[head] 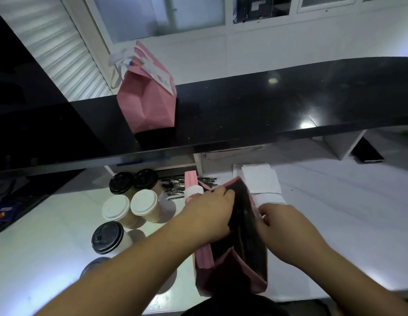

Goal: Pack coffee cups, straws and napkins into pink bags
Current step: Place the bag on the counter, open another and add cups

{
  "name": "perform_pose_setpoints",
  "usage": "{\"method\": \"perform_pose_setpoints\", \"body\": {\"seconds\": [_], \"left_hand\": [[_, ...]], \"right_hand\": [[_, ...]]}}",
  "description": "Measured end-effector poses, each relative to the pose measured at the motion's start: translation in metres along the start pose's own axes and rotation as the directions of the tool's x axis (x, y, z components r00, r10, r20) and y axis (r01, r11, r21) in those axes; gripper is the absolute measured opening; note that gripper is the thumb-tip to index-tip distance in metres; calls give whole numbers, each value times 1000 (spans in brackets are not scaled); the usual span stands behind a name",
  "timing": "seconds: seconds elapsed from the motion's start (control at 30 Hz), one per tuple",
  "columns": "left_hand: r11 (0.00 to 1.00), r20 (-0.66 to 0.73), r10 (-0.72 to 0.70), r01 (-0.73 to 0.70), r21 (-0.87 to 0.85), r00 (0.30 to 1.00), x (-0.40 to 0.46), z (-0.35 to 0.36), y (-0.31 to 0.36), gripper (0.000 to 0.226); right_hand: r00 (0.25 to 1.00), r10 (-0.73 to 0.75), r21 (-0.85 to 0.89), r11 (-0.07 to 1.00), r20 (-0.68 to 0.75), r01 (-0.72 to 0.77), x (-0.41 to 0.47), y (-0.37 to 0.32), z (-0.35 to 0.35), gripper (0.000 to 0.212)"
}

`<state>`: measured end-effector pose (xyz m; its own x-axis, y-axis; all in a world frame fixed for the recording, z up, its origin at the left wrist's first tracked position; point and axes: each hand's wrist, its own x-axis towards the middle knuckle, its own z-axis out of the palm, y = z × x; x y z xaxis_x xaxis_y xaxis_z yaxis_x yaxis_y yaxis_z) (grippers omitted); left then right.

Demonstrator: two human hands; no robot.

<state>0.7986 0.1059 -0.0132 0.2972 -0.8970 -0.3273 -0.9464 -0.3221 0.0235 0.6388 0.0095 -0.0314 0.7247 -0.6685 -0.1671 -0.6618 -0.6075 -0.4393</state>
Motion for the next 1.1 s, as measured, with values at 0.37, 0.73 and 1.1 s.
{"method": "perform_pose_setpoints", "body": {"seconds": [0.37, 0.73, 1.1], "left_hand": [[995, 103, -96, 99, -25, 990, 49, 48, -15, 78], [989, 271, -106, 129, -66, 957, 70, 63, -14, 89], [997, 253, -2, 22, -75, 967, 49, 19, 7, 57]], "right_hand": [[1000, -22, -25, 999, 0, 22, 0, 0, 1, 29], [1000, -6, -58, 998, 25, 8, 0, -3, 3, 24], [1000, 25, -70, 997, 11, -24, 1, -8, 2, 22]]}}
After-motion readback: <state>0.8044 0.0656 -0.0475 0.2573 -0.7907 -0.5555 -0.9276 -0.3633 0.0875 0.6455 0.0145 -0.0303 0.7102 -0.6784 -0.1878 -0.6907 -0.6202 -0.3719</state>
